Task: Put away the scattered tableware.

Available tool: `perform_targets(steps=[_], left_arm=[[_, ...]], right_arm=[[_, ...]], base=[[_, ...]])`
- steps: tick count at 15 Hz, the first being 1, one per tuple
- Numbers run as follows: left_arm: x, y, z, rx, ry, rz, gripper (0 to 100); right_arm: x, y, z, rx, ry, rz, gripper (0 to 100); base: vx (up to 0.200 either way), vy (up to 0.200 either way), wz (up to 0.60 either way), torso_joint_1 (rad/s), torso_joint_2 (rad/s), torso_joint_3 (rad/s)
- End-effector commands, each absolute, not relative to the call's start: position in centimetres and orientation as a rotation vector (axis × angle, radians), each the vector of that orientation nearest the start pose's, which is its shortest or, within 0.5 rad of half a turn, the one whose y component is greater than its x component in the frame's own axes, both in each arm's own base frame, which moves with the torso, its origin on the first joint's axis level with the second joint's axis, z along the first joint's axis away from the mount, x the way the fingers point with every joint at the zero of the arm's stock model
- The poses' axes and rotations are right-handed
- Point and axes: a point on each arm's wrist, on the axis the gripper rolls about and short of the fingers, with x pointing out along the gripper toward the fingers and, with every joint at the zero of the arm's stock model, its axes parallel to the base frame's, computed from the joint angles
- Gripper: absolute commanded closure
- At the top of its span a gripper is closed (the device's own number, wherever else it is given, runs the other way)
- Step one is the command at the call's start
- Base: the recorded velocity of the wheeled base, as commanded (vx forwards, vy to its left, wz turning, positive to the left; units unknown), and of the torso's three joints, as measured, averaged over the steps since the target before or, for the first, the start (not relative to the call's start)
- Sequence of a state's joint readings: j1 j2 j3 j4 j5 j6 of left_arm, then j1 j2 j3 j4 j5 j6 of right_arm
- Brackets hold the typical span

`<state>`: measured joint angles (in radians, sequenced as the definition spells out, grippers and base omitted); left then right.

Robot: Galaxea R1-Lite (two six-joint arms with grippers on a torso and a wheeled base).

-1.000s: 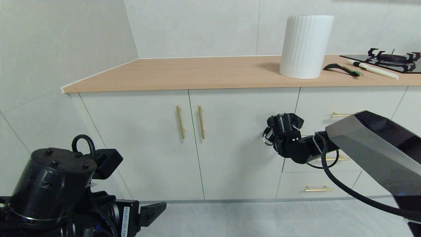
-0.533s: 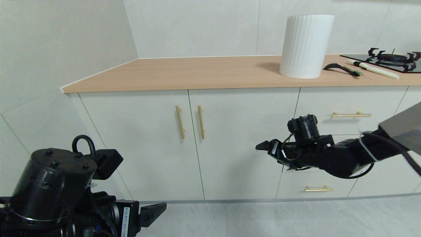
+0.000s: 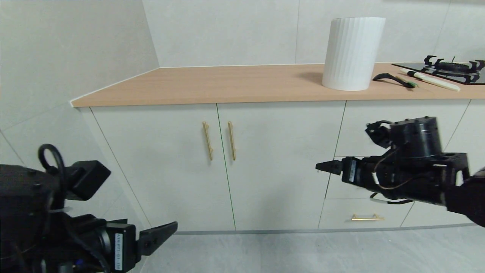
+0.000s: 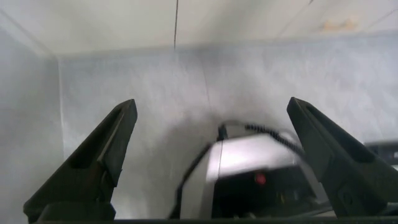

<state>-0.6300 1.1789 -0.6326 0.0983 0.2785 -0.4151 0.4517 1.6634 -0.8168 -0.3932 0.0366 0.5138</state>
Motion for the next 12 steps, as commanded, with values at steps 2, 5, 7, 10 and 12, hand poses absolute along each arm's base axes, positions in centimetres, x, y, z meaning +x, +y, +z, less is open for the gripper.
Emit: perform_targets(steps=[2,5,7,10,12], left_arm=[[9.2,-5.0,20.7,-0.110,0.454,-0.195,0],[4.1,-1.2,20.6,-0.051,0.237,-0.124,0],[1.7,0.1,21.1,-0.025,0.108,-0.056,0],[-1.2,1.0,21.1,0.024,-0.025,0.033,0],[-2.6,1.2,20.6,0.012,-0.082,0.073,0]], right_arm=[[17.4,8.1,23.5,0.370,0.260,0.381,0],[8.8,3.2,25.7,0.237,-0.043,0.334,0],[5.1,1.3,25.1,0.187,-0.107,0.240,0],[-0.8,-0.2,23.5,0.125,-0.193,0.107,0],[-3.2,-0.4,21.9,0.095,-0.222,-0.003,0]], base=[[0.000,0.000,0.00,0.000,0.00,0.000],[0.000,0.000,0.00,0.000,0.00,0.000],[0.000,0.000,0.00,0.000,0.00,0.000],[0.000,0.000,0.00,0.000,0.00,0.000],[0.000,0.000,0.00,0.000,0.00,0.000]])
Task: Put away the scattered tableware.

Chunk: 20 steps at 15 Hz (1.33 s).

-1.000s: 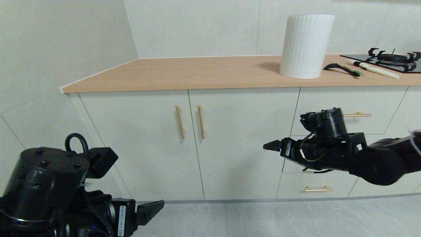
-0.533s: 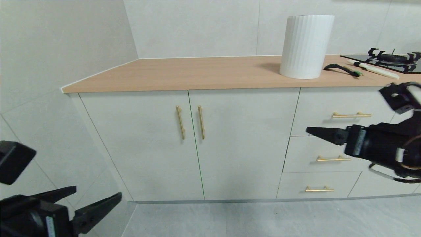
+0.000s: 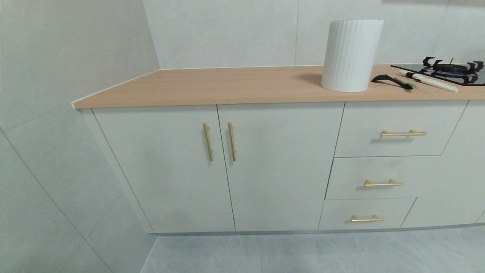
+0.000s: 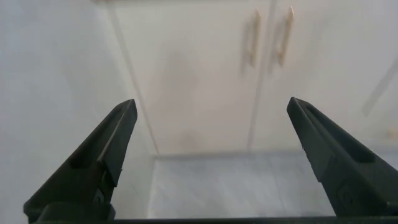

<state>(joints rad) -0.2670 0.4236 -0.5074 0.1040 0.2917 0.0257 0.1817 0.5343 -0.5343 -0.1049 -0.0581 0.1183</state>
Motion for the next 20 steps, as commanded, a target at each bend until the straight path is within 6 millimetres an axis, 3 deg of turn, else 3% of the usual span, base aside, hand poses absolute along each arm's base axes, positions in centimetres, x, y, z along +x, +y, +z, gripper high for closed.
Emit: perform_targets(steps=[1,3,6,8,10,14,16,20], left_arm=[[-3.1,1.3,20.2,0.011,-0.102,0.097,0],[-3.8,1.3,19.3,0.024,-0.124,0.129,0],[-4.7,1.2,16.1,0.087,-0.134,0.184,0],[-4.5,0.8,14.9,0.070,-0.117,0.240,0],[-4.8,0.3,13.1,0.093,-0.133,0.156,0],[-3.2,0.3,9.8,0.118,-0.030,0.136,0],[-2.5,0.3,8.1,0.120,-0.007,0.133,0],[-2.3,0.1,8.0,0.110,-0.033,0.048,0]], right_arm=[[-4.2,-0.3,21.0,0.062,-0.241,-0.034,0],[-5.0,-0.3,19.1,0.032,-0.257,-0.057,0],[-5.7,-0.2,16.4,-0.013,-0.281,-0.068,0],[-4.9,-0.2,13.8,-0.025,-0.229,-0.082,0],[-4.0,-0.2,12.1,-0.031,-0.161,-0.080,0],[-2.6,-0.1,8.6,-0.026,-0.046,-0.076,0],[-2.3,-0.1,7.9,-0.015,-0.032,-0.054,0],[-2.3,0.0,7.5,-0.015,0.008,-0.018,0]], base=[[0.000,0.000,0.00,0.000,0.00,0.000],[0.000,0.000,0.00,0.000,0.00,0.000],[0.000,0.000,0.00,0.000,0.00,0.000],[0.000,0.000,0.00,0.000,0.00,0.000],[0.000,0.000,0.00,0.000,0.00,0.000],[0.000,0.000,0.00,0.000,0.00,0.000],[0.000,0.000,0.00,0.000,0.00,0.000],[0.000,0.000,0.00,0.000,0.00,0.000]])
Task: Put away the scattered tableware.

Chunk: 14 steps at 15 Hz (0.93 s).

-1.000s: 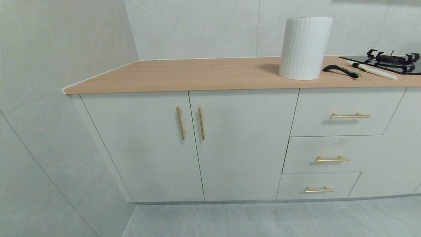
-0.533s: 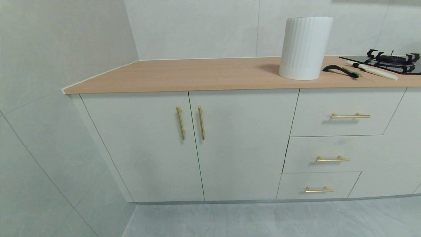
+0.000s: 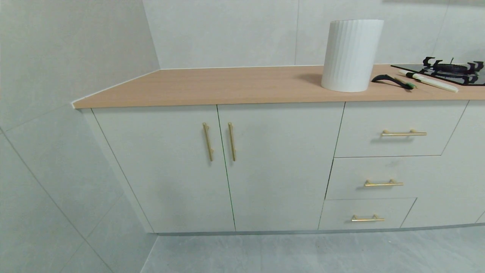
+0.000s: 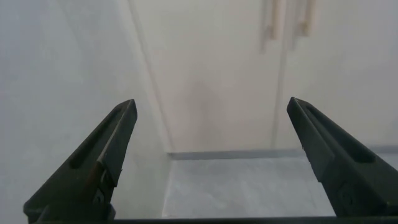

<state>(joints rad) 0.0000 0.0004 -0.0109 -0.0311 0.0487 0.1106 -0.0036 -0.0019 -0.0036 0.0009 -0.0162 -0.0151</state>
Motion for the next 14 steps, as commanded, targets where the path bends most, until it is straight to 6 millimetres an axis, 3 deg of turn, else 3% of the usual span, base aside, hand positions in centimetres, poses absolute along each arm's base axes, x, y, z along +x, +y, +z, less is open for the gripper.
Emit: perform_targets(steps=[1,6,14], left_arm=[[-2.31,0.08,7.99,0.111,-0.032,0.039,0],[-2.26,-0.04,7.59,0.014,0.004,-0.020,0],[-2.26,-0.04,7.59,0.014,0.004,-0.020,0]], right_arm=[[-2.28,-0.03,7.47,-0.015,0.008,-0.018,0],[-2.28,-0.02,7.47,0.001,0.008,-0.017,0],[-2.28,-0.02,7.47,0.005,0.008,-0.017,0]], base=[[0.000,0.000,0.00,0.000,0.00,0.000],[0.000,0.000,0.00,0.000,0.00,0.000],[0.000,0.000,0.00,0.000,0.00,0.000]])
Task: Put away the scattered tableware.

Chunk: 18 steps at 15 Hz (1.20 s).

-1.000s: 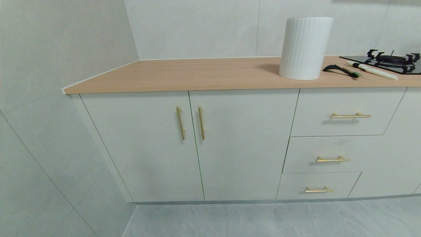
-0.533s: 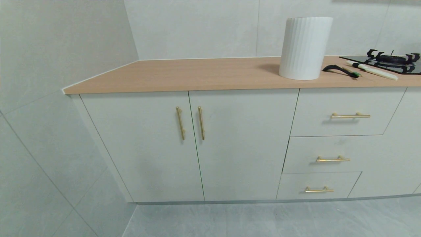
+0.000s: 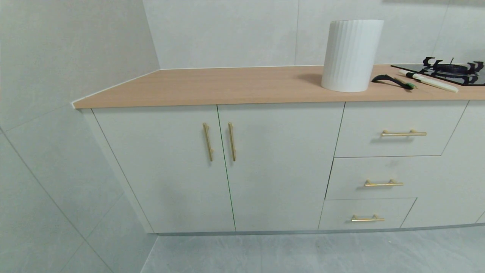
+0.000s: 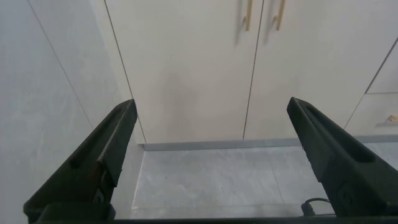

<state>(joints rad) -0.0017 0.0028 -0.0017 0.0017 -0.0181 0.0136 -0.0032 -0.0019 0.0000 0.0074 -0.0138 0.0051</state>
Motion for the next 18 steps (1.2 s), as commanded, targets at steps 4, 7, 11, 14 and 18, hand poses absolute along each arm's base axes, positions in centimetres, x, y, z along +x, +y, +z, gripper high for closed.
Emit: perform_targets(steps=[4,7,11,14,18], left_arm=[[-2.26,-0.04,7.59,0.012,0.004,-0.020,0],[-2.26,-0.04,7.59,0.011,0.004,-0.020,0],[-2.26,-0.04,7.60,0.011,0.003,-0.020,0],[-2.27,-0.04,7.58,0.011,0.003,-0.020,0],[-2.26,-0.04,7.59,0.011,0.004,-0.020,0]], right_arm=[[-2.28,-0.02,7.47,0.005,0.008,-0.017,0],[-2.28,-0.02,7.47,0.006,0.008,-0.017,0],[-2.28,-0.02,7.47,0.006,0.008,-0.017,0],[-2.28,-0.02,7.47,0.008,0.008,-0.017,0],[-2.28,-0.03,7.47,0.008,0.008,-0.018,0]], base=[[0.000,0.000,0.00,0.000,0.00,0.000],[0.000,-0.133,0.00,0.002,0.00,0.003],[0.000,-0.200,0.00,0.005,0.00,0.001],[0.000,-0.200,0.00,0.004,0.00,0.005],[0.000,-0.200,0.00,0.001,0.00,0.004]])
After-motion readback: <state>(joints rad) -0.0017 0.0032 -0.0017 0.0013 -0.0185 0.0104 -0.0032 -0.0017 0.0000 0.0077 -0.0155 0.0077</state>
